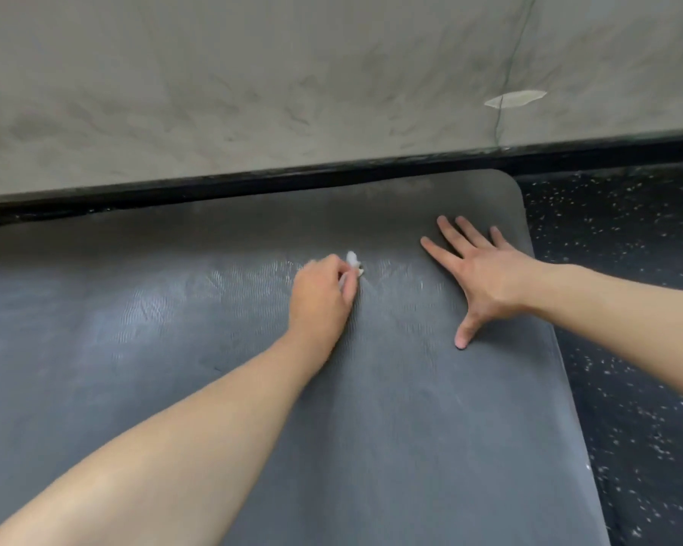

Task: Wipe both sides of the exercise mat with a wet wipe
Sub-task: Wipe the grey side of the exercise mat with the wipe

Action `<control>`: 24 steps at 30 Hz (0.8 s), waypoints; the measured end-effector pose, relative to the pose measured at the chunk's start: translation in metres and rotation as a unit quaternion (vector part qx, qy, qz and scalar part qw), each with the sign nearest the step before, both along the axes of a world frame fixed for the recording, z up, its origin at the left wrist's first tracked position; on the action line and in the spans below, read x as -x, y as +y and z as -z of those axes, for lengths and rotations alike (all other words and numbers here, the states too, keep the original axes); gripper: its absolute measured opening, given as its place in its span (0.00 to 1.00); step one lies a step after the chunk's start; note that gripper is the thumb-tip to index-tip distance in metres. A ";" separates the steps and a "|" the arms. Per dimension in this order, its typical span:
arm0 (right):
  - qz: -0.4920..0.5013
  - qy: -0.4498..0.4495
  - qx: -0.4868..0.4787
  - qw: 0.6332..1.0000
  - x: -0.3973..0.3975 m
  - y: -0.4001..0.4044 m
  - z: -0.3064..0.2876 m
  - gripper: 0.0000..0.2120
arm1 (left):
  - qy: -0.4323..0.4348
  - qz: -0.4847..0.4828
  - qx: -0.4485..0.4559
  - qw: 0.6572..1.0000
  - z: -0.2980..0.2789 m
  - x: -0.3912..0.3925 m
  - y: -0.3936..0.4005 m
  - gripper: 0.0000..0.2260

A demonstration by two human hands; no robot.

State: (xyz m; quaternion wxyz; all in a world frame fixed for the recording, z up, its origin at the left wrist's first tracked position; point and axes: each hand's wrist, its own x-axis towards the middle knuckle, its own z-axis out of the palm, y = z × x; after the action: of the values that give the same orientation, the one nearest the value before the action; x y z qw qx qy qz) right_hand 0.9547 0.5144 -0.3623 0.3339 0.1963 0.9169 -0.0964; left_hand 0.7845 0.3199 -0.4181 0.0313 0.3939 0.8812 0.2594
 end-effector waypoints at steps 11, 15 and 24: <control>0.001 0.023 -0.004 1.000 -0.003 0.002 0.004 0.83 | 0.015 -0.024 0.003 1.000 0.002 0.051 0.043 0.10; -0.001 0.020 0.006 1.000 -0.002 0.005 0.005 0.82 | -0.011 0.226 0.025 0.974 0.006 -0.016 0.049 0.12; 0.077 0.065 -0.018 0.995 0.003 0.026 -0.008 0.78 | -0.019 -0.228 -0.035 0.973 0.014 0.078 0.095 0.11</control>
State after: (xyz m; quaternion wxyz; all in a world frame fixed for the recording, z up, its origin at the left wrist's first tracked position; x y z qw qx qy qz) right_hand 0.9520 0.5400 -0.3543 0.2613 0.2652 0.9206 -0.1179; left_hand 0.7062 0.4154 -0.4320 -0.0262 0.1784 0.9374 0.2979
